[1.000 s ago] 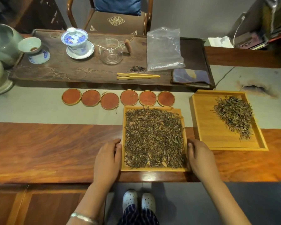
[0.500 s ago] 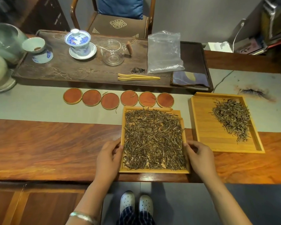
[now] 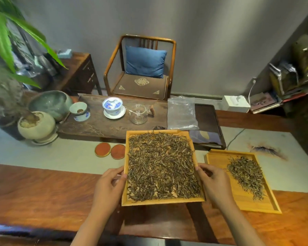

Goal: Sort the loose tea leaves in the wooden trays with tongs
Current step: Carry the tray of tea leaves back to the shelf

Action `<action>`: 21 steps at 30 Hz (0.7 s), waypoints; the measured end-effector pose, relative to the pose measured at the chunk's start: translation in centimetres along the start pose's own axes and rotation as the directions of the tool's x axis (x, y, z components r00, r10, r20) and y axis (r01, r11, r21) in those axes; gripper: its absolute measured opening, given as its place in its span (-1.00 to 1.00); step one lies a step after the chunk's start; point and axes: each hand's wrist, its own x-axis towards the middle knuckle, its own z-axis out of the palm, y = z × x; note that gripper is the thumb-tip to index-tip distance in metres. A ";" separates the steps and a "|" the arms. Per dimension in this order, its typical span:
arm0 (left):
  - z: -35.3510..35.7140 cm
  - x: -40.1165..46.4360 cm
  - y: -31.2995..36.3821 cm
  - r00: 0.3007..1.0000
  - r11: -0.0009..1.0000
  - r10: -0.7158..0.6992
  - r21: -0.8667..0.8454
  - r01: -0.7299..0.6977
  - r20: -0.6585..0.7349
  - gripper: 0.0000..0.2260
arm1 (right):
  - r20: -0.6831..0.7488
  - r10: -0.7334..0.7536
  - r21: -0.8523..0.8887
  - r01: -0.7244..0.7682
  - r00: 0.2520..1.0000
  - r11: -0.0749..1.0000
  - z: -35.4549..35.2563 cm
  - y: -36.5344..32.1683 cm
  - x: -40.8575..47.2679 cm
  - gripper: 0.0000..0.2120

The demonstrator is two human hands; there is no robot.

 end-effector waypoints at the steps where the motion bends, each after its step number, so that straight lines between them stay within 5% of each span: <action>1: -1.3 0.6 0.8 1.000 1.000 -0.003 0.010 0.003 -0.021 -0.79 | 0.002 -0.028 -0.002 0.028 1.000 1.000 0.1 -1.6 0.6 -0.87; 12: -14.9 0.8 8.2 0.897 0.981 -0.035 0.156 0.116 -0.441 -0.78 | 0.198 -0.405 0.207 0.366 0.893 0.907 3.9 -18.9 6.2 -0.87; 16: -16.5 -3.8 9.3 0.771 0.963 -0.140 0.096 0.252 -0.621 -0.79 | 0.344 -0.516 0.249 0.454 0.784 0.856 5.9 -22.5 6.0 -0.85; 21: -16.1 -11.9 11.9 0.532 0.947 -0.251 -0.091 0.308 -0.809 -0.84 | 0.509 -0.656 0.392 0.529 0.557 0.753 7.4 -25.7 2.6 -0.86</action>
